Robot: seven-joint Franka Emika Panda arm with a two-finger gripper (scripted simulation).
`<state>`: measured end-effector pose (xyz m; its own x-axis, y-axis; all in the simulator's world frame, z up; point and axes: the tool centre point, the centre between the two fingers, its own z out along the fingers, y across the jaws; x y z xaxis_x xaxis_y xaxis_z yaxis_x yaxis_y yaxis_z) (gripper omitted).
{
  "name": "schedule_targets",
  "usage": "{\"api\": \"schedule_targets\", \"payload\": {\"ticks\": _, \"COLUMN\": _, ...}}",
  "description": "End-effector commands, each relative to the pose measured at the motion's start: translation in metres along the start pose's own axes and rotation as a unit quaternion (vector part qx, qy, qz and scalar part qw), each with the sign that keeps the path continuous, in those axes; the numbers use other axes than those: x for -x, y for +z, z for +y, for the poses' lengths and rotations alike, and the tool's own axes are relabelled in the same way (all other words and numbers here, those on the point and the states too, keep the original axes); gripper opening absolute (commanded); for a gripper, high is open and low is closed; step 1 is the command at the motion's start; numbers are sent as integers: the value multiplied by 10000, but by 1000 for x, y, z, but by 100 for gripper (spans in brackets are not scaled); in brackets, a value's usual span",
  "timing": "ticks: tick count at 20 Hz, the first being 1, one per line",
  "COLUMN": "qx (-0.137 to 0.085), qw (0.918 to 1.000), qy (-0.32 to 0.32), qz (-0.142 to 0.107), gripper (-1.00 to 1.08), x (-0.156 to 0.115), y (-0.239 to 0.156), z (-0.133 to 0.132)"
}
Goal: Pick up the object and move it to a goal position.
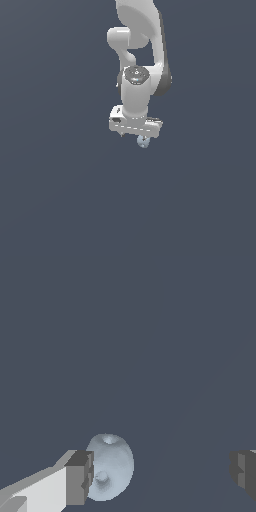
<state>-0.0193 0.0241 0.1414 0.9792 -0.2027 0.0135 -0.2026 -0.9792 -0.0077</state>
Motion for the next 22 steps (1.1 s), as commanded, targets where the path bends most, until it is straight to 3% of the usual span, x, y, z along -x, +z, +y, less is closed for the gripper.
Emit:
{"api": "schedule_targets", "payload": {"ticks": 1, "qx": 8, "qw": 9998, "qy": 187, "qz": -16, "gripper": 100, "x": 13, "y": 12, "z": -11}}
{"api": "schedule_targets", "payload": {"ticks": 12, "qx": 38, "qw": 9972, "qy": 738, "qz": -58, "gripper": 100, "x": 54, "y": 43, "z": -40}}
{"api": "schedule_targets", "payload": {"ticks": 22, "qx": 44, "qw": 9966, "qy": 820, "qz": -66, "gripper": 100, "x": 61, "y": 49, "z": -44}}
